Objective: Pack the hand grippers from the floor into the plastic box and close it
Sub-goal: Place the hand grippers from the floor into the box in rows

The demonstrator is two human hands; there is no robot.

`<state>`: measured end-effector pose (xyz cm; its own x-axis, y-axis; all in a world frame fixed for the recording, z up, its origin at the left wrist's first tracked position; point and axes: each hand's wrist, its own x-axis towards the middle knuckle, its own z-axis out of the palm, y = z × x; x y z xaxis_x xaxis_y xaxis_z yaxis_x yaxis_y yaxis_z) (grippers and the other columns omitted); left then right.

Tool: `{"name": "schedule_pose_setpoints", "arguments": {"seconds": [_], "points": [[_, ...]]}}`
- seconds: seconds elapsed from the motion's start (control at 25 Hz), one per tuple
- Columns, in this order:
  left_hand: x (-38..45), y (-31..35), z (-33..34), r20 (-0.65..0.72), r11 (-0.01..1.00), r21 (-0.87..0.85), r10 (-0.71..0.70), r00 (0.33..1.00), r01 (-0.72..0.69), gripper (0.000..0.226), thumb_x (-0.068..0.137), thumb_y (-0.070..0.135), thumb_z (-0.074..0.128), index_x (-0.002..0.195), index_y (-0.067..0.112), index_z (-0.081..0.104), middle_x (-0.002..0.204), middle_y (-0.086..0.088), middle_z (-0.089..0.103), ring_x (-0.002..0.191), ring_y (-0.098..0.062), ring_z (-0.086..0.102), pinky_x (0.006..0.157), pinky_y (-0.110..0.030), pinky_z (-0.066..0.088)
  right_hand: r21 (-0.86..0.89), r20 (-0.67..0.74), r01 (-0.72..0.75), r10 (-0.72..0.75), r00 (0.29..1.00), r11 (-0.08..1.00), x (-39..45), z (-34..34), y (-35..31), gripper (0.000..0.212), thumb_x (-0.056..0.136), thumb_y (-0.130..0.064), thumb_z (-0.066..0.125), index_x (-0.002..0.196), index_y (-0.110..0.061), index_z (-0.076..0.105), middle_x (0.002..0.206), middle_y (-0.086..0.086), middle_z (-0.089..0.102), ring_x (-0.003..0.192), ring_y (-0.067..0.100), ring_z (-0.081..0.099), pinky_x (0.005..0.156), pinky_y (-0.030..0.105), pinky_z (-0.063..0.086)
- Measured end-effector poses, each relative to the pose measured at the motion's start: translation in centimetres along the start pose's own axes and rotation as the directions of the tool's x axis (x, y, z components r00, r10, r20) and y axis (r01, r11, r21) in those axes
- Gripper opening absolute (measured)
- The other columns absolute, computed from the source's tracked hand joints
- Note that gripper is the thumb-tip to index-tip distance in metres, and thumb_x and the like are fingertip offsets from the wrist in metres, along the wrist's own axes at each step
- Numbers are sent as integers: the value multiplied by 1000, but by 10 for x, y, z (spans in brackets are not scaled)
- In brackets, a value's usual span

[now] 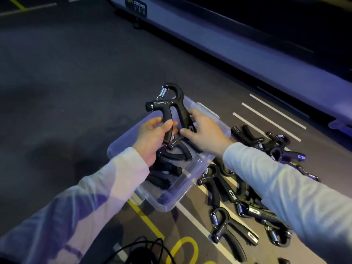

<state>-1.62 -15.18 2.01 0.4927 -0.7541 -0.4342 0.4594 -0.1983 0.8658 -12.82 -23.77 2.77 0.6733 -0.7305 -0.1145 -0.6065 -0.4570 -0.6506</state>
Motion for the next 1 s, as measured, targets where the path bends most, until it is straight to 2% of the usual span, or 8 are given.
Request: {"name": "schedule_pose_setpoints", "arguments": {"seconds": [0.16, 0.28, 0.32, 0.4, 0.52, 0.6, 0.8, 1.0], "points": [[10, -15, -6, 30, 993, 79, -88, 996, 85, 35, 90, 17, 58, 124, 8, 53, 109, -9, 68, 92, -19, 67, 67, -25, 52, -183, -74, -72, 59, 996, 980, 13, 12, 6, 22, 86, -20, 56, 104, -7, 57, 98, 11, 67, 94, 32, 61, 81, 40, 51], [0, -16, -19, 43, 943, 329, -69, 997, 51, 43, 87, 30, 61, 126, 14, 53, 109, -5, 67, 92, -14, 64, 75, -23, 50, -235, -8, -162, 165, 986, 958, 23, 14, 20, 26, 86, -15, 53, 110, -6, 55, 103, 15, 66, 99, 36, 61, 84, 41, 51], [-9, -19, -27, 53, 880, 474, 11, 999, -35, 44, 86, 34, 62, 125, 18, 54, 107, 2, 66, 93, -10, 63, 78, -22, 49, -279, 24, -191, 206, 978, 941, 26, 14, 25, 27, 87, -13, 53, 113, -5, 54, 106, 16, 66, 101, 36, 60, 85, 40, 50], [-34, -26, -38, 238, 630, 730, 128, 963, -264, 43, 83, 48, 58, 122, 30, 54, 108, 15, 64, 96, -2, 59, 84, -22, 46, -368, 79, -252, 301, 950, 895, 30, 15, 35, 30, 88, -14, 52, 116, -3, 51, 112, 18, 63, 106, 36, 59, 86, 37, 48], [-61, -37, -41, 546, 225, 820, -33, 837, -526, 77, 65, 78, 30, 129, 39, 47, 120, 20, 58, 111, -4, 50, 99, -20, 33, -472, 138, -309, 416, 899, 825, 36, 28, 45, 35, 90, -16, 51, 121, -2, 49, 123, 20, 57, 115, 36, 55, 92, 36, 44], [-61, -48, -43, 594, 82, 805, -109, 797, -588, 87, 62, 82, 24, 138, 39, 34, 126, 17, 53, 117, -8, 44, 99, -18, 27, -528, 149, -318, 454, 878, 787, 47, 39, 51, 36, 90, -14, 51, 124, -2, 48, 129, 18, 54, 120, 35, 53, 95, 34, 43], [-38, -71, -59, 665, 19, 741, -155, 731, -671, 70, 78, 74, 31, 140, 42, 26, 125, 11, 58, 115, -14, 49, 100, -28, 35, -585, 115, -379, 536, 836, 717, 78, 64, 73, 45, 93, -8, 46, 137, -1, 37, 142, 16, 44, 131, 29, 44, 104, 32, 38], [-16, -71, -65, 708, -20, 703, -82, 702, -711, 79, 78, 79, 9, 130, 35, 48, 113, 7, 66, 109, -14, 56, 101, -30, 36, -581, 104, -389, 539, 836, 715, 91, 87, 89, 40, 97, -5, 35, 136, 1, 35, 141, 19, 43, 131, 34, 44, 105, 39, 37]]}}
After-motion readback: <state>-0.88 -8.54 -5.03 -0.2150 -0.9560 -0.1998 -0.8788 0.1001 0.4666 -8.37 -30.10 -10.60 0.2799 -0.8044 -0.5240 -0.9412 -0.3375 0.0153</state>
